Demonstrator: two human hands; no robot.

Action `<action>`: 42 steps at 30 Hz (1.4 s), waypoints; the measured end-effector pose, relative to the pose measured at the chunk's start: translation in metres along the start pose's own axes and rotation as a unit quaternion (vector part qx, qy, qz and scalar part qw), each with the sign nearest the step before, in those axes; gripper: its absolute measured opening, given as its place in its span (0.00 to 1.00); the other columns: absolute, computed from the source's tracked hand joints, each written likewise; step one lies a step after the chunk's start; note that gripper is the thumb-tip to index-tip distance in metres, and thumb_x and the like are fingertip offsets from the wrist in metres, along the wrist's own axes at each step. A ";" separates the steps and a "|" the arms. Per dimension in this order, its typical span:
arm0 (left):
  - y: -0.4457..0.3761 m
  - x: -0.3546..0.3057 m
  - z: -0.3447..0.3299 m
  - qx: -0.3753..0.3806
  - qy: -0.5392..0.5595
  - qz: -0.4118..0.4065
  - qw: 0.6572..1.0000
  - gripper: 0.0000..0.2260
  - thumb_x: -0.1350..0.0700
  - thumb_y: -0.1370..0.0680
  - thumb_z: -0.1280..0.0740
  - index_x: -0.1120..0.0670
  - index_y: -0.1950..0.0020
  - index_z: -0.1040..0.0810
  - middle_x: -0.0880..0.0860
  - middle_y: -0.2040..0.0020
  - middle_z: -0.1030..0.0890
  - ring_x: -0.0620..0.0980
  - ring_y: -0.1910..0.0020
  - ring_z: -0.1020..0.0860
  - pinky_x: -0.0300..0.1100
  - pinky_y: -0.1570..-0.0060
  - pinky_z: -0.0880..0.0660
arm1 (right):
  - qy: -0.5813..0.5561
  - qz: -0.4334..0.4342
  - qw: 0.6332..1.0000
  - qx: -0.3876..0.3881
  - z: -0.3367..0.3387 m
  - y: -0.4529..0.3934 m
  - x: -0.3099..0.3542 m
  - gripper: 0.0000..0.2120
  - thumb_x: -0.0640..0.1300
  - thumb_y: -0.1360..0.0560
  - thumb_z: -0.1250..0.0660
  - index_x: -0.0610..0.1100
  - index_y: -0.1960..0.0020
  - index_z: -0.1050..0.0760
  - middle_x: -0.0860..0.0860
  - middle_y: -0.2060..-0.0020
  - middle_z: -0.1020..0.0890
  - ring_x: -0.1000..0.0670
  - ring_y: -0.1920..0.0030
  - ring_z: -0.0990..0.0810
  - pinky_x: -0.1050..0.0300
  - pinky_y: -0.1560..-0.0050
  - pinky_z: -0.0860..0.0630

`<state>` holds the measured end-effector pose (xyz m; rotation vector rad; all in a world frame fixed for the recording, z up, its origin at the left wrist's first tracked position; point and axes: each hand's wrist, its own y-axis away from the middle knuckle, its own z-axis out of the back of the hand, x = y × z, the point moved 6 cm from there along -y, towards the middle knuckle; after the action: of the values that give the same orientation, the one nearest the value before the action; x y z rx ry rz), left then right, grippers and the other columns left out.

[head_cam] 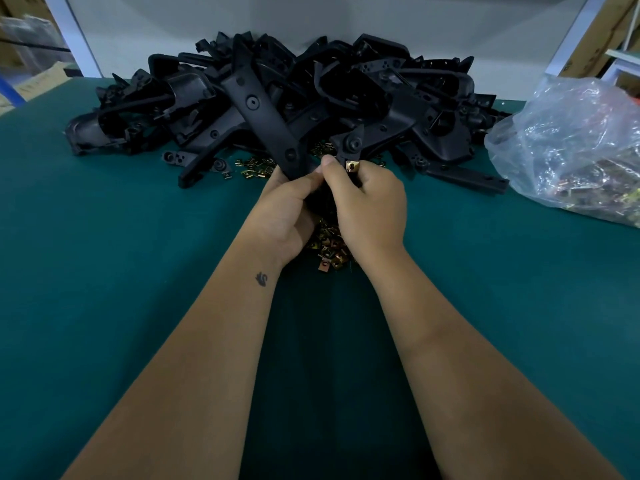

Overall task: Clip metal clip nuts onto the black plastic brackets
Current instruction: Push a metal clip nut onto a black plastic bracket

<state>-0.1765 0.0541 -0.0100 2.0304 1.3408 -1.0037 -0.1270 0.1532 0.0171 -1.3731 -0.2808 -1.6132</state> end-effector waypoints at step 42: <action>0.002 -0.014 0.034 -0.148 0.141 0.021 0.979 0.11 0.71 0.20 0.45 0.63 0.44 0.27 0.59 0.45 0.22 0.53 0.51 0.22 0.42 0.54 0.24 | 0.230 0.051 0.959 0.159 -0.016 -0.004 -0.014 0.02 0.44 0.23 0.32 0.48 0.51 0.21 0.51 0.47 0.23 0.47 0.42 0.29 0.53 0.45 0.35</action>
<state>-0.1879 0.0204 -0.0189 2.0110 1.4828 -0.4736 -0.1422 0.1513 0.0012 -0.7318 -0.1767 -1.6627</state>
